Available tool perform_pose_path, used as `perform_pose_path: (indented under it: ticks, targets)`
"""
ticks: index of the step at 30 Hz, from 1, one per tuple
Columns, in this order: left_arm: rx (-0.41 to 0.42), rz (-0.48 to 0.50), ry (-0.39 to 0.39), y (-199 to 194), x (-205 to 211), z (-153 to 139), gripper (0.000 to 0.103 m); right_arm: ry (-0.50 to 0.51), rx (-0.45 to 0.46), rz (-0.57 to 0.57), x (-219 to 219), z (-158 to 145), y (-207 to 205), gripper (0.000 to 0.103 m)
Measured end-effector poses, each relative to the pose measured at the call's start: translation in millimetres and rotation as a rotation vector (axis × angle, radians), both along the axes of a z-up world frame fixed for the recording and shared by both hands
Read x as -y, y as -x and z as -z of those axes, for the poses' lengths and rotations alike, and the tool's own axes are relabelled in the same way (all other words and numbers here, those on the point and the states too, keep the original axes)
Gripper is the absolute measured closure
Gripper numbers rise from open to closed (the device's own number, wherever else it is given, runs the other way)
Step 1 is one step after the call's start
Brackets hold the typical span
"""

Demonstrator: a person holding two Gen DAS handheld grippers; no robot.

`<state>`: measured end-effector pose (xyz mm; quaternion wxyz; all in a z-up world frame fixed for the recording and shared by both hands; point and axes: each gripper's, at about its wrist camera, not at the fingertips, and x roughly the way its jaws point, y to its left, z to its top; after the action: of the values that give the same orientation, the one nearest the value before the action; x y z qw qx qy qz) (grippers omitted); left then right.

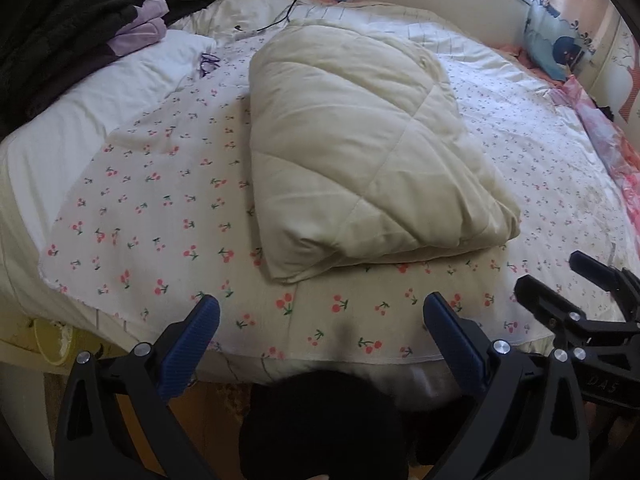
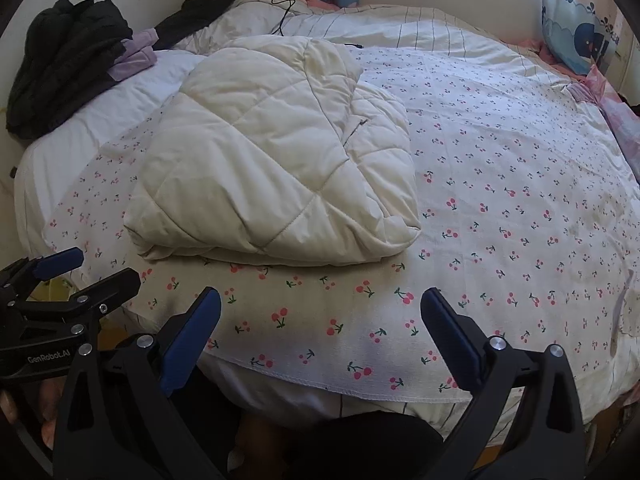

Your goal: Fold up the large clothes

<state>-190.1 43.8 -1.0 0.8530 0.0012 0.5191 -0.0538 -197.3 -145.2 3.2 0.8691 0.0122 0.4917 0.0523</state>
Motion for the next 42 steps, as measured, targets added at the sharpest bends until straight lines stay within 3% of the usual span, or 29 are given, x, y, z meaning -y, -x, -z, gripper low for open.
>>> perform_pose_path:
  ticks: [5, 10, 19, 42]
  targets:
    - [-0.033, 0.015, 0.017, -1, 3, 2, 0.005, 0.009, -0.02, 0.024, 5, -1, -3, 0.006]
    - [-0.028, 0.017, -0.033, 3, 10, 1, 0.005, -0.006, 0.003, 0.023, 8, -6, 3, 0.006]
    - [-0.035, 0.006, 0.033, 0, 10, -2, 0.005, 0.006, 0.025, 0.026, 11, -8, 8, 0.006]
    - [0.01, -0.005, -0.085, -1, 18, -9, 0.005, 0.034, 0.053, 0.016, 6, -14, 19, 0.006]
